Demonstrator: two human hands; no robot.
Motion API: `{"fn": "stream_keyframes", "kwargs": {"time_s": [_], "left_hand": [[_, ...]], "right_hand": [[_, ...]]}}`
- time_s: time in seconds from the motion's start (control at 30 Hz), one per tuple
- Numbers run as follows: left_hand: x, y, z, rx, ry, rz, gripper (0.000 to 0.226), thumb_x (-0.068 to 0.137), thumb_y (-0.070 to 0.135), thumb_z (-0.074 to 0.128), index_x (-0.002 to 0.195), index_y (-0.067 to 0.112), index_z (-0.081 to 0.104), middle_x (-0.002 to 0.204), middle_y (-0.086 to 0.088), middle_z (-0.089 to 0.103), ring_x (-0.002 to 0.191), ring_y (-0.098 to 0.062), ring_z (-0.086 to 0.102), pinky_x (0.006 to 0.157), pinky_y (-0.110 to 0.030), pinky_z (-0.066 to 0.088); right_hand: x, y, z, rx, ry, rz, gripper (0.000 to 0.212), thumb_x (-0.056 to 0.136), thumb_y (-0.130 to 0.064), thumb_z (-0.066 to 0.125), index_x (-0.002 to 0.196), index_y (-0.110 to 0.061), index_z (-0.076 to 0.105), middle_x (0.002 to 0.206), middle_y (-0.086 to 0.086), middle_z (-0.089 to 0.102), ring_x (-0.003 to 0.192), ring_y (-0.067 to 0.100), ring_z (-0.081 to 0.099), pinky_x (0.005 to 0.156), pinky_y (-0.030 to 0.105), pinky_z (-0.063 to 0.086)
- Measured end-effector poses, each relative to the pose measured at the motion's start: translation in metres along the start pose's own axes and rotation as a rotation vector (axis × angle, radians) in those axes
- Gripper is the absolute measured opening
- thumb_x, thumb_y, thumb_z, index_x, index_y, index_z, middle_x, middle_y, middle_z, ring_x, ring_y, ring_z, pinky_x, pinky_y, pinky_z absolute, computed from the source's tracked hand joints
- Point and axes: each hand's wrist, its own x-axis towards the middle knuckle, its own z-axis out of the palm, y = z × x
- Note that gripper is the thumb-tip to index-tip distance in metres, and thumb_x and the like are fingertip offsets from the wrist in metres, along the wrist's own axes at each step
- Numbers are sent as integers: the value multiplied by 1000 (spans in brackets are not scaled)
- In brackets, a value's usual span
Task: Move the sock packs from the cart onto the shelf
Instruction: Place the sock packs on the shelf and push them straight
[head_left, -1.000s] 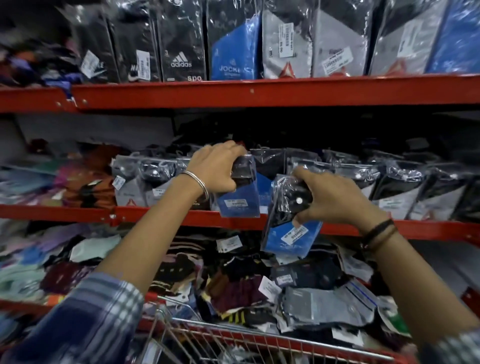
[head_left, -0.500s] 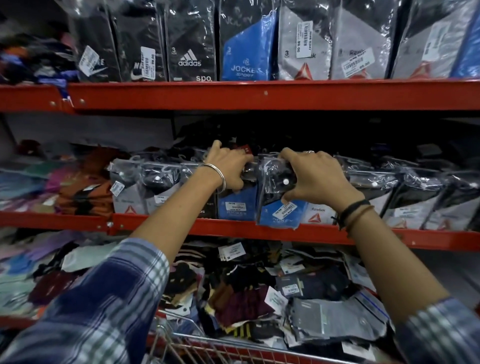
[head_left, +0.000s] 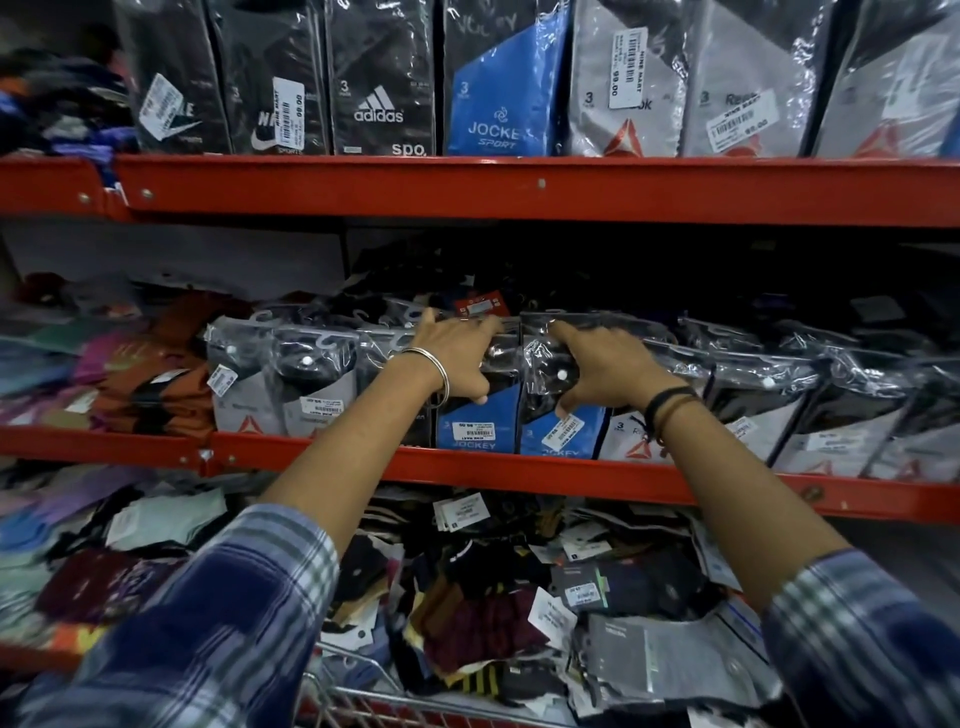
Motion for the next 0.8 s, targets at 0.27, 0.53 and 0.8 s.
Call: {"fn": "stream_keyframes", "kwargs": {"time_s": [0.27, 0.53, 0.8], "left_hand": [[-40, 19, 47, -103, 509, -30, 87, 59, 19, 67, 135, 14, 26, 145, -10, 25, 131, -30, 26, 113, -51, 19], [-58, 31, 143, 20, 633, 258, 68, 94, 38, 38, 149, 11, 7, 159, -4, -5, 146, -21, -1, 119, -41, 5], [-39, 28, 155, 71, 519, 171, 68, 97, 54, 9, 149, 12, -7, 156, -3, -20, 145, -18, -12, 117, -40, -7]], "right_hand": [[-20, -6, 25, -129, 341, -4, 90, 64, -42, 77, 138, -13, 34, 138, 12, 42, 124, 31, 44, 112, 49, 24], [-69, 10, 124, -91, 590, -249, 56, 90, -50, 44, 135, -17, 41, 149, 3, 39, 142, 18, 24, 115, 40, 14], [-54, 35, 135, -211, 317, -199, 84, 86, -73, 15, 149, -18, 13, 159, -2, -14, 147, 15, -10, 118, 40, -11]]}}
